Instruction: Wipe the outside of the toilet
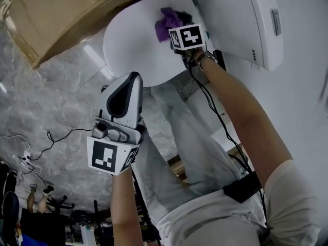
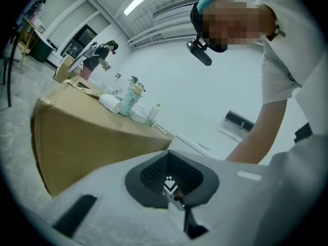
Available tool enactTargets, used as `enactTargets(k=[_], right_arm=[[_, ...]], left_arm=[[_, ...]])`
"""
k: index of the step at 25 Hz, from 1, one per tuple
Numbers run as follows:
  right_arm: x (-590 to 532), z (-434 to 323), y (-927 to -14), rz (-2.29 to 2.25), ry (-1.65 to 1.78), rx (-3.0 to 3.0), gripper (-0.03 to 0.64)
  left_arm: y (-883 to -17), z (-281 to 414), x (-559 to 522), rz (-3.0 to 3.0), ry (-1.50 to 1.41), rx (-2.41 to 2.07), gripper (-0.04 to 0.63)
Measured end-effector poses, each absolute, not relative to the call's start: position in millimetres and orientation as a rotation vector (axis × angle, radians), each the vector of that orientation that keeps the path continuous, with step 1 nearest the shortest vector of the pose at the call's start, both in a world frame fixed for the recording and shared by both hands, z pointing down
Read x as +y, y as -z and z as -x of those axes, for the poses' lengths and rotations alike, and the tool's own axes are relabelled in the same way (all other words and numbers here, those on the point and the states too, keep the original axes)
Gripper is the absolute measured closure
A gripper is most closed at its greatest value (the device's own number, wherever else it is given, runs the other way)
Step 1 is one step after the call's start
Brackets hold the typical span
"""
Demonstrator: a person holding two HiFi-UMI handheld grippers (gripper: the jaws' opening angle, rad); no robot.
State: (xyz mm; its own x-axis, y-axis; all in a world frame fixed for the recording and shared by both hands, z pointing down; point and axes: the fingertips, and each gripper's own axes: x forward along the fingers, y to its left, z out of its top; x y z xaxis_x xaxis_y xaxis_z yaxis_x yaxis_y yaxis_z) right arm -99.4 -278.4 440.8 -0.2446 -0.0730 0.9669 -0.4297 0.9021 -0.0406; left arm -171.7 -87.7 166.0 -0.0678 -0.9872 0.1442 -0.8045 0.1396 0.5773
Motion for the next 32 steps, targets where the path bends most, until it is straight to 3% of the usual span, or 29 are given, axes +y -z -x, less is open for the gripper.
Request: enactTargets(k=[14,32], right_arm=[[-189,144,-453,-0.344,-0.31,-1.766,0.488],[-85,196,-460,-0.208,-0.236,-1.769,0.488]], left_arm=[[-175,243,15,-1.618,0.526,-2.006,0.591],[-180,285,106,-1.496,0.562,-2.116,0.591]])
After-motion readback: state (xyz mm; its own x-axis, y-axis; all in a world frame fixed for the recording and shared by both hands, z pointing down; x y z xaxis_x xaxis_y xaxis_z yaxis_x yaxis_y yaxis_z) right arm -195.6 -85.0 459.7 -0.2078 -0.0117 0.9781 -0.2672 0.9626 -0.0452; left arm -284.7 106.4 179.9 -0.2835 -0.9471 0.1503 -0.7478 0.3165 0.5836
